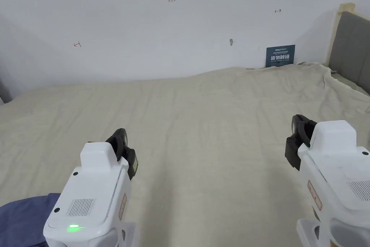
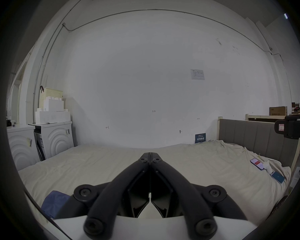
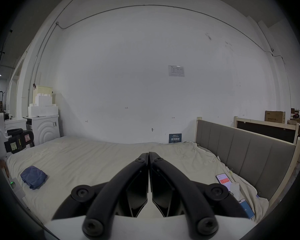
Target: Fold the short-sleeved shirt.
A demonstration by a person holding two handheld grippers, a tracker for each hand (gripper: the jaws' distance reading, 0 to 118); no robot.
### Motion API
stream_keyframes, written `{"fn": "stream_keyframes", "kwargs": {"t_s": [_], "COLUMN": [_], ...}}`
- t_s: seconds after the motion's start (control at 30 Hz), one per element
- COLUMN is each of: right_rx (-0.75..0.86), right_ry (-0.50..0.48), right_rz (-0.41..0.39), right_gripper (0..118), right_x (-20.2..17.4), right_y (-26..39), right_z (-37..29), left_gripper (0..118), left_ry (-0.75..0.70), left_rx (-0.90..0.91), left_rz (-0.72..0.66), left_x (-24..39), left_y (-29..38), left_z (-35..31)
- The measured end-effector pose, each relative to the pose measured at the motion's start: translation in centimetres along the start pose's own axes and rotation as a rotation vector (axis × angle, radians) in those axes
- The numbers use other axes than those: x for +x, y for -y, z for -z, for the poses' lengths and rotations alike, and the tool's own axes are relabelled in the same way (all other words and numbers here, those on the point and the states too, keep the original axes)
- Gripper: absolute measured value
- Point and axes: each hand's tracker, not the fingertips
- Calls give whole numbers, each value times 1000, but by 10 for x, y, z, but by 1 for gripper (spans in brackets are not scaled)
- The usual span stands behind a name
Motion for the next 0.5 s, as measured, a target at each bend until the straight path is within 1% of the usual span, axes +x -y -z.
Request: {"fn": "stream_keyframes", "kwargs": {"t_s": [0.17,0.5], "right_rx": [3,3], "right_ry": [-1,-2], "right_rz": [-1,-4], "right_gripper": [0,0], "right_x": [-1,10], "right_y": [-1,7], "right_z": [-1,8], "left_gripper": [0,0], "left_ry": [-3,-3], "left_rx": [2,2], "left_rz": [-1,-3], "left_x": [-1,-2], "left_y": [0,0], "left_z": [0,2]}}
